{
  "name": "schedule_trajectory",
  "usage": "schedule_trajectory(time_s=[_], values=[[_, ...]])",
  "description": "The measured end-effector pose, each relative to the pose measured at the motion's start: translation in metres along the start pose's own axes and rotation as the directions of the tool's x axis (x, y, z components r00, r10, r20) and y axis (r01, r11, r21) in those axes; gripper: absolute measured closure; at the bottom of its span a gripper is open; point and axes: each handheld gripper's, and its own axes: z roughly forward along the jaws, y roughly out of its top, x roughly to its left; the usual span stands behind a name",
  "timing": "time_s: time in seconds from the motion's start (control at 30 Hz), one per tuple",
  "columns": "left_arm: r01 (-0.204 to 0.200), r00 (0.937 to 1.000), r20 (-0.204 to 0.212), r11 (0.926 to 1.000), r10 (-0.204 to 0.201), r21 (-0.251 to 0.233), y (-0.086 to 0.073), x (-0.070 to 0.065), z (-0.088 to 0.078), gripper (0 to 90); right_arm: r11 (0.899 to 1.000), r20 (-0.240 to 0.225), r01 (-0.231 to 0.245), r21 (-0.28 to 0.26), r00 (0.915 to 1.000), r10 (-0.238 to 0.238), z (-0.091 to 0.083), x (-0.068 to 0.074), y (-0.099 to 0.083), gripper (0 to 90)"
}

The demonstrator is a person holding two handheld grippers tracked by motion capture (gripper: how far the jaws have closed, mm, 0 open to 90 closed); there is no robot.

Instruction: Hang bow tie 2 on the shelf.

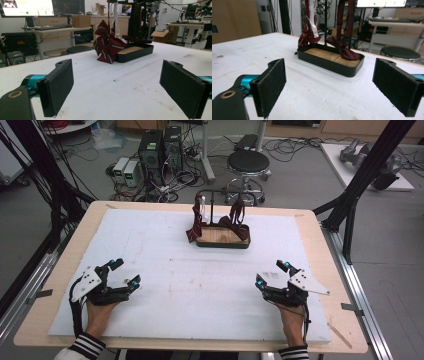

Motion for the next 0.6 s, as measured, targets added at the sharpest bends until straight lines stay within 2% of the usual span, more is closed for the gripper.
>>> schedule_trajectory(time_s=[0.07,0.23,0.33,0.43,0.53,0.6], values=[[0.001,1.0,0.0,1.0,-0.001,-0.002,0.0,0.0,0.0,12.3,1.0,-0.006,-0.013,0.012,0.9999,0.013,-0.001,0.0,0.0,10.8],[0.001,1.0,0.001,1.0,-0.001,-0.004,0.0,0.0,0.0,12.3,1.0,0.001,-0.009,0.022,1.0,0.009,-0.009,-0.001,0.001,10.8],[0.0,1.0,0.0,1.0,0.0,-0.005,0.0,0.0,0.0,12.3,0.999,0.006,-0.013,-0.048,0.9999,0.013,-0.019,0.0,-0.009,10.9],[0.001,1.0,-0.001,1.0,-0.001,-0.006,0.0,0.0,0.0,12.3,0.998,0.013,-0.024,-0.065,0.9996,0.025,-0.023,-0.001,-0.018,10.9],[-0.001,1.0,-0.003,1.0,0.001,-0.008,0.0,0.0,0.0,12.3,0.997,0.018,0.019,-0.075,0.9997,-0.017,-0.022,0.0,-0.019,10.9],[0.001,1.0,-0.004,1.0,-0.001,-0.008,0.0,0.0,-0.001,12.3,0.994,0.012,0.013,-0.105,0.9999,-0.012,-0.023,0.001,-0.021,10.8]])
